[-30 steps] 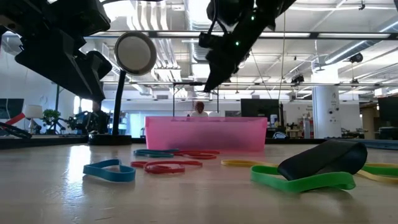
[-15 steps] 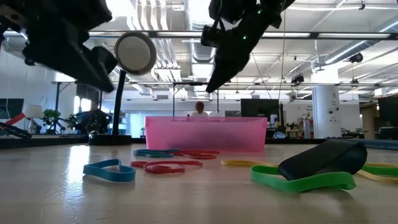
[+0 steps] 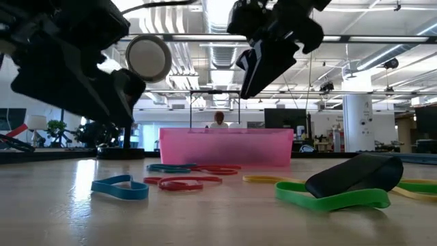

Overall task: Pick and place rubber bands into bin
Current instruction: Put the blue rubber band into the red bin

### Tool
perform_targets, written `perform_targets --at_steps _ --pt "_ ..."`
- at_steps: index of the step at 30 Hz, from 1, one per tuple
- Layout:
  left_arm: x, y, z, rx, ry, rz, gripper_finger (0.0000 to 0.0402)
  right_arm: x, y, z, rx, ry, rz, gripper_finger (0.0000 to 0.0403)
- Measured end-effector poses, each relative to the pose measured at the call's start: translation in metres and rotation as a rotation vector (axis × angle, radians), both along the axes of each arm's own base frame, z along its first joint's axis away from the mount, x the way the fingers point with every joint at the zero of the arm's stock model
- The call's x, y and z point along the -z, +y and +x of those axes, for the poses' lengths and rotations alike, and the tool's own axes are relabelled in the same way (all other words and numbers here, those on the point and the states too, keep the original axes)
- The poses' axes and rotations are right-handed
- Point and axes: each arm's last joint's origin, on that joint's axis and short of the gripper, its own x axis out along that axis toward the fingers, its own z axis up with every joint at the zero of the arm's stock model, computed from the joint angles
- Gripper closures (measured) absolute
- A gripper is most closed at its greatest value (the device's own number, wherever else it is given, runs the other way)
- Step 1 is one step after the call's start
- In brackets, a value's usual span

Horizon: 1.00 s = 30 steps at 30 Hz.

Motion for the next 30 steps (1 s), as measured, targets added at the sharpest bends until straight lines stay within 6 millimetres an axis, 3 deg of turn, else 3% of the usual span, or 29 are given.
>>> perform_targets --at_steps 11,25,30 --pt "0.016 -0.011 0.023 0.001 0.050 0.024 0.0267 -0.001 0.038 -0.006 -0.056 0.002 0.025 0.0290" --pt "0.032 -0.009 0.030 -0.090 0.184 0.013 0.0269 -0.001 0.055 -0.010 -0.075 0.009 0.033 0.0313" --pt "0.033 -0.005 0.030 -0.133 0.218 0.001 0.0304 -0.001 0.058 -0.011 -0.076 0.012 0.027 0.0321"
